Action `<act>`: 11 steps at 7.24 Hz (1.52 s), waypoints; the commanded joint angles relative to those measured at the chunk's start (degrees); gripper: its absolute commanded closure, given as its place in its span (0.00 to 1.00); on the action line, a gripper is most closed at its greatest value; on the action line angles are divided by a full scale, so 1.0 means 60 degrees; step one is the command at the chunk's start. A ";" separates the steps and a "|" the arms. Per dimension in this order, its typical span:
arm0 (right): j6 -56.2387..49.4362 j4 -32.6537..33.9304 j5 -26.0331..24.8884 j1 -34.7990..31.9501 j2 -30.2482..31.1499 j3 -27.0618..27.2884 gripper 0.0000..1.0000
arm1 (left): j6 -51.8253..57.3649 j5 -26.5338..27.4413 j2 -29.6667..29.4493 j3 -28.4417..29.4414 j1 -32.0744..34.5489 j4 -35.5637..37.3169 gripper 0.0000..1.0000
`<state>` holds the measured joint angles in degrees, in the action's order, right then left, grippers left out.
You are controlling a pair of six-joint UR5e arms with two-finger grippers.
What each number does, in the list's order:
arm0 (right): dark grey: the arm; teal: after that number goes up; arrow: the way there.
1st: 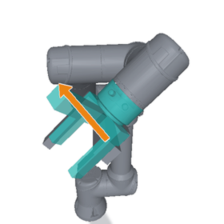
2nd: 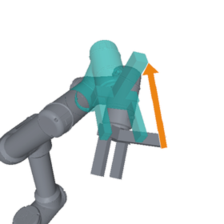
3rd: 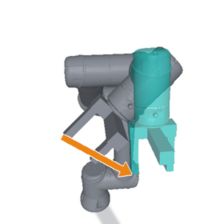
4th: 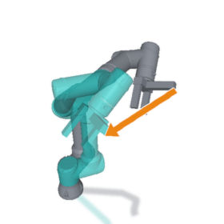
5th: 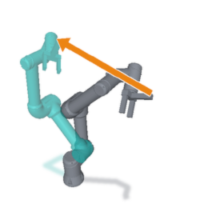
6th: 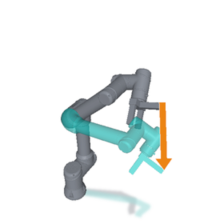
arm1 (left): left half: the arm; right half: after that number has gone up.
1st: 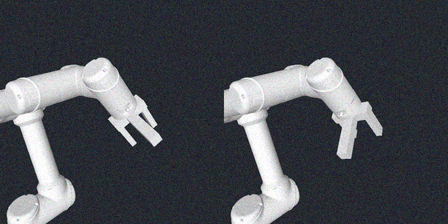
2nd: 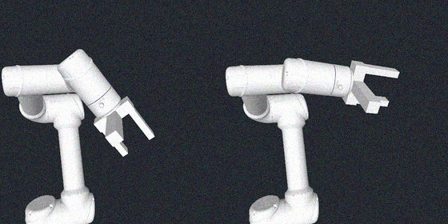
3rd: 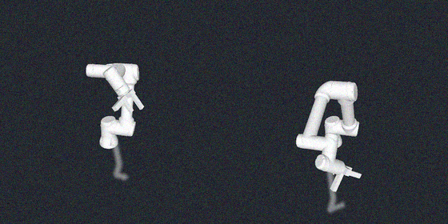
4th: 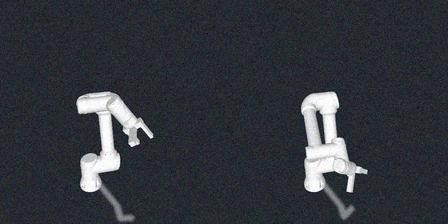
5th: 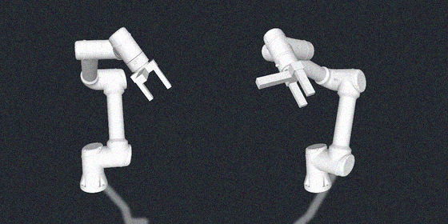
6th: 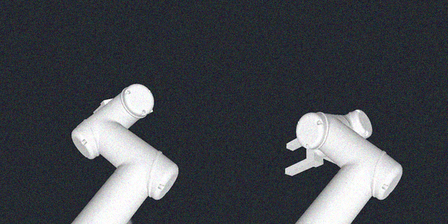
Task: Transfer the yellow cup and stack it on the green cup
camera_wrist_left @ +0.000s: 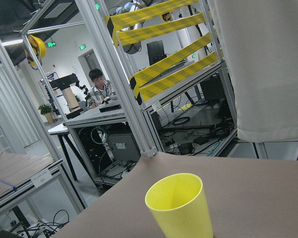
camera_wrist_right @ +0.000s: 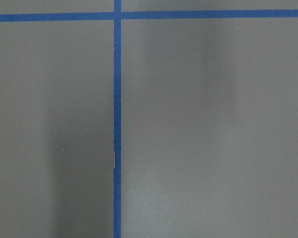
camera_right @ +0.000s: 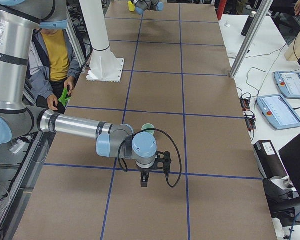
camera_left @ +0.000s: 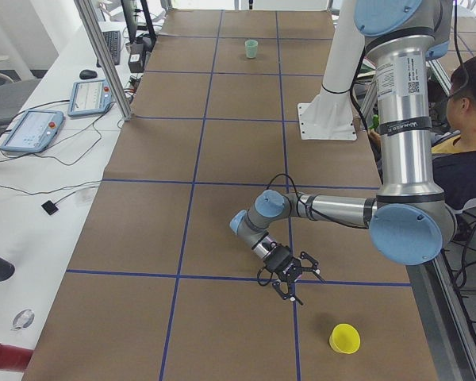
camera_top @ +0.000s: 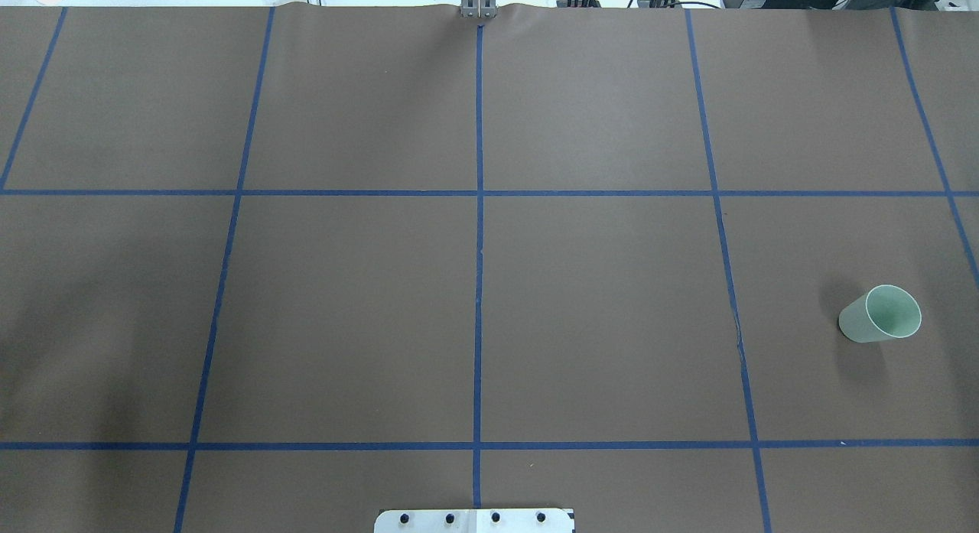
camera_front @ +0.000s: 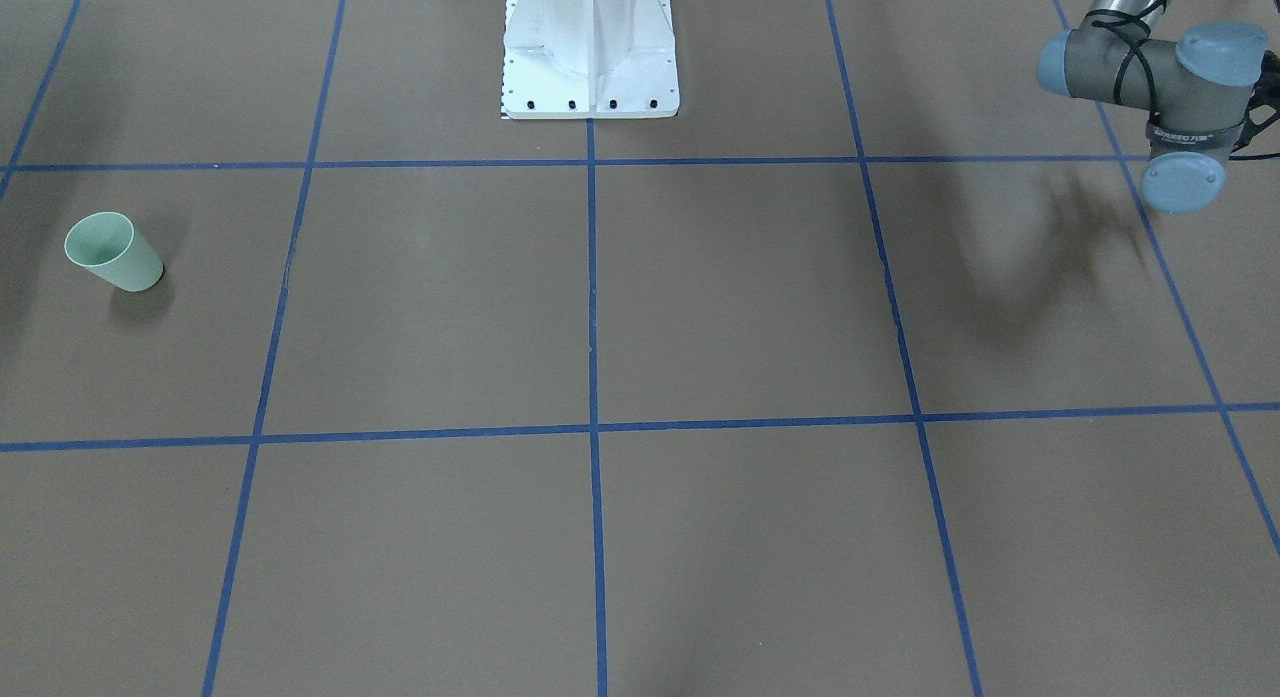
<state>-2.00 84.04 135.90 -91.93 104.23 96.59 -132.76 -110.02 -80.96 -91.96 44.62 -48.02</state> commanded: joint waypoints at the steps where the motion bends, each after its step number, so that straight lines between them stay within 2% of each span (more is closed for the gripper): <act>1: -0.0004 -0.0002 0.0012 0.0000 0.0001 0.0000 0.00 | -0.0648 -0.0150 0.0003 0.1041 -0.0141 -0.0886 0.00; 4: -0.0004 -0.0002 0.0187 0.0000 0.0001 0.0015 0.00 | -0.1354 -0.0441 0.0046 0.1568 -0.0141 -0.1077 0.00; 6: -0.0004 -0.0017 0.0188 0.0000 0.0001 0.0015 0.00 | -0.1428 -0.0647 0.0367 0.1586 -0.0141 -0.1633 0.00; 8: -0.0004 -0.0220 0.0188 0.0000 0.0001 0.0059 0.00 | -0.1428 -0.0998 0.0718 0.1586 -0.0141 -0.1693 0.00; 11: -0.0004 -0.0222 0.0188 0.0000 0.0001 0.0059 0.00 | -0.1486 -0.1029 0.1057 0.1601 -0.0141 -0.2176 0.00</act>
<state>-2.02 82.76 137.02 -91.93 104.24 96.94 -141.62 -116.12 -75.07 -82.39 43.77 -60.33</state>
